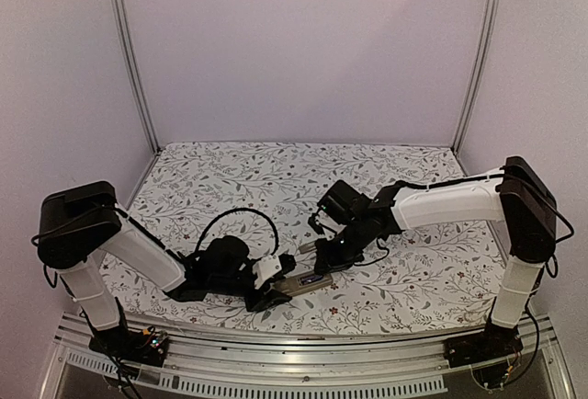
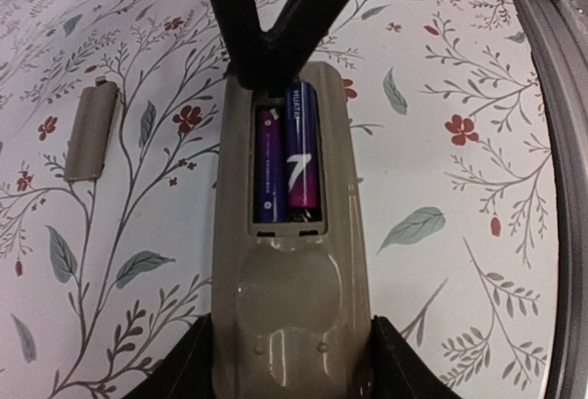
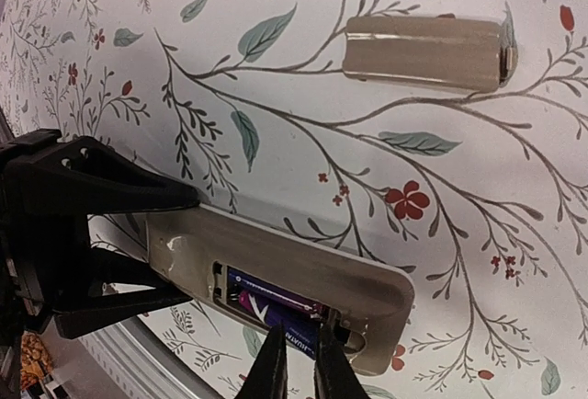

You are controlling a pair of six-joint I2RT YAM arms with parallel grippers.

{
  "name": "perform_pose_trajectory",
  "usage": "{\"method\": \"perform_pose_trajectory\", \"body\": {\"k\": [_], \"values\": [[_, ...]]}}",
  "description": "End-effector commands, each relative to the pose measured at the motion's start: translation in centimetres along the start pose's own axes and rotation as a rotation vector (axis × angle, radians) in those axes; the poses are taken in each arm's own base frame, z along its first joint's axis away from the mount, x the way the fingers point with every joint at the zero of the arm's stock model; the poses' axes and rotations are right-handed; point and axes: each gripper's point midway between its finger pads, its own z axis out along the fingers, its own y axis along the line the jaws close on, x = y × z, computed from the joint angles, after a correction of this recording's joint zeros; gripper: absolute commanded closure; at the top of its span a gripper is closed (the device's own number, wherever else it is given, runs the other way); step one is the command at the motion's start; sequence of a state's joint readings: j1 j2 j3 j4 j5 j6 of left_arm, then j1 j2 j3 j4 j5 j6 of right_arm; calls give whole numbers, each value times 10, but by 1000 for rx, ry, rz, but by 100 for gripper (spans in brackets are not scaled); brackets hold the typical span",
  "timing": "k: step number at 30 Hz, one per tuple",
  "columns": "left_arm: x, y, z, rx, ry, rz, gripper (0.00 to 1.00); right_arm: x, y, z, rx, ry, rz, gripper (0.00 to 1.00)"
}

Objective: Load the batteries into the remote control
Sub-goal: Place the battery in the battery compartment.

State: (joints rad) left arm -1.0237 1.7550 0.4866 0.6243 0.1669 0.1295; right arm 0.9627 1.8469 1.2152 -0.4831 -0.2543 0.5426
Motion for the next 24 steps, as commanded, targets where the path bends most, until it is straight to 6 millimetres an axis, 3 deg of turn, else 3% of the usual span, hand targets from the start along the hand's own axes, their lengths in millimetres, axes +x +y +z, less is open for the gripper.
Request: {"method": "perform_pose_trajectory", "body": {"k": [1,7,12,24], "values": [[16,-2,1,-9,44,9,71,11,-11,9,77,43,8,89],[16,-1,0,-12,42,9,71,12,-11,14,80,61,-8,91],[16,-2,1,-11,41,7,71,19,-11,17,80,78,-10,98],[17,0,2,-15,47,-2,71,51,-12,33,59,159,-15,98]]}}
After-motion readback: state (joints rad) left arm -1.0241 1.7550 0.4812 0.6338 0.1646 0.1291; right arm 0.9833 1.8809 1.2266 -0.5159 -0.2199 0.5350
